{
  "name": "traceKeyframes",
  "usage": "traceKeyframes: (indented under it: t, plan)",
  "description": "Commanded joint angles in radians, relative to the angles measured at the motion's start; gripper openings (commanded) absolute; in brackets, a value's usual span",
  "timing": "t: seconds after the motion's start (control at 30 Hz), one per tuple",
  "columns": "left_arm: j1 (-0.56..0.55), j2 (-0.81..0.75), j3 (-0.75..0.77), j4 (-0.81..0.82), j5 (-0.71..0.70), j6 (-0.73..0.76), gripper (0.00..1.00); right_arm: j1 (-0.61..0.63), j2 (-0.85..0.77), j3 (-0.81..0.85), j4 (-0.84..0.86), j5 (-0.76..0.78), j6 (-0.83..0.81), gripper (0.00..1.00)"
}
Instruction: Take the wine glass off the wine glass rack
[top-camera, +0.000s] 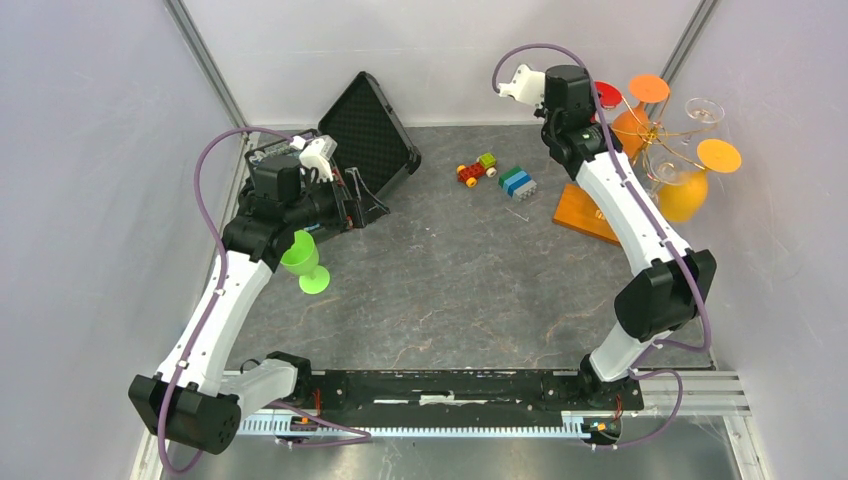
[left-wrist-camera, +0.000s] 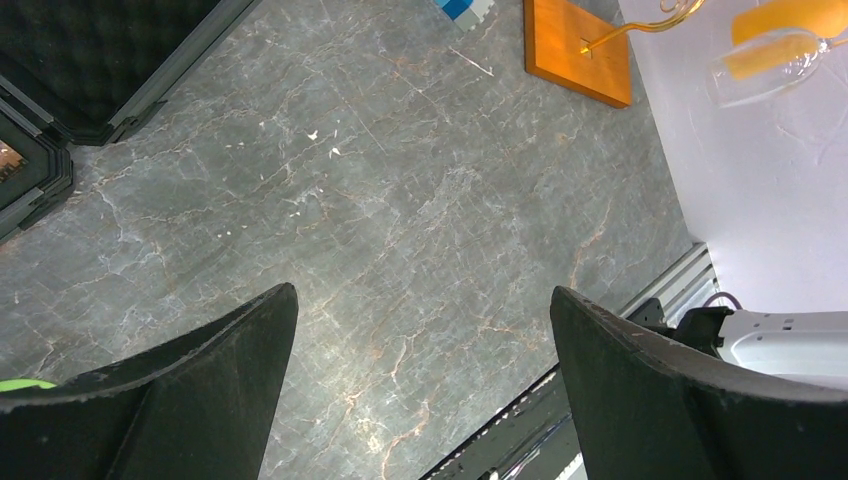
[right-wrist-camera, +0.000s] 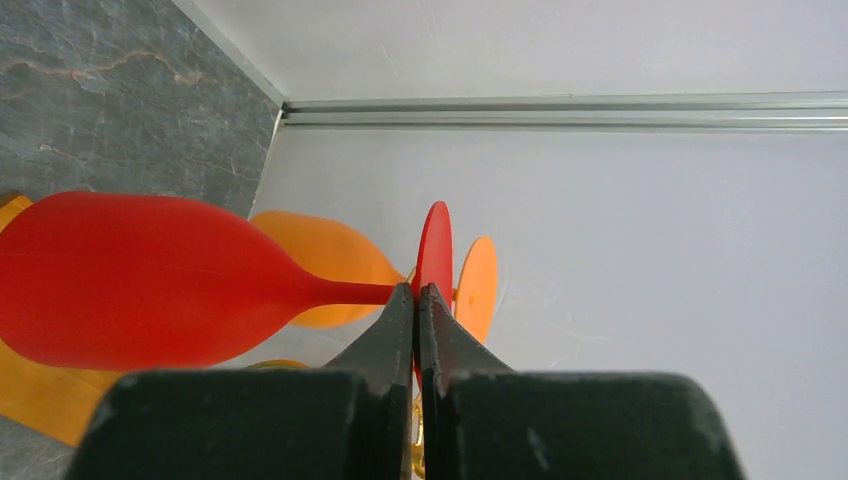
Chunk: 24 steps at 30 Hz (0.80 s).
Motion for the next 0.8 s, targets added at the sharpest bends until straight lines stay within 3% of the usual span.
traceKeyframes:
  t: [0.0, 0.4, 0.77]
  plan:
    - [0.004, -0.011, 0.012, 0.031, -0.002, 0.053, 1.0, 0.023, -0.037, 0.01, 0.035, 0.038, -0.012, 0.0]
    - [0.003, -0.01, 0.009, 0.026, -0.007, 0.058, 1.0, 0.008, -0.003, 0.017, 0.257, 0.182, -0.09, 0.0]
    - [0.005, -0.013, 0.011, 0.018, -0.013, 0.068, 1.0, -0.025, 0.026, 0.003, 0.289, 0.225, -0.084, 0.0]
